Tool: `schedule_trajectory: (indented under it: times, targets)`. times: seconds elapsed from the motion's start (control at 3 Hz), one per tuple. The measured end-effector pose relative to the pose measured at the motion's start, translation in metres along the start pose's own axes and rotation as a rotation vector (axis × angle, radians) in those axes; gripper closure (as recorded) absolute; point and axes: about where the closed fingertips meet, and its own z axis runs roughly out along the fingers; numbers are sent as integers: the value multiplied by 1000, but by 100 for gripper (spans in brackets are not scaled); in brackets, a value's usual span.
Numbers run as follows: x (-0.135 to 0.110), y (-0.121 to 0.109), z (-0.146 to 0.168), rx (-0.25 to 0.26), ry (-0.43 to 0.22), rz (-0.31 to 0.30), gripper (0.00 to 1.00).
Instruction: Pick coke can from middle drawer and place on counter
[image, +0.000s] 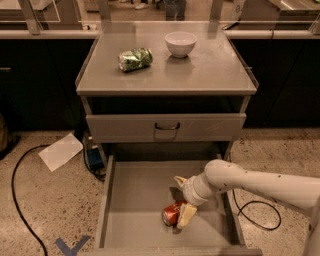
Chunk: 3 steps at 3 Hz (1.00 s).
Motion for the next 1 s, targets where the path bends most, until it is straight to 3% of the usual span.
schedule_trajectory:
  times: [0.33,1.0]
  targets:
    - [8,-5,21,-35,-55,31,0]
    - [22,3,46,-78,-75,45,0]
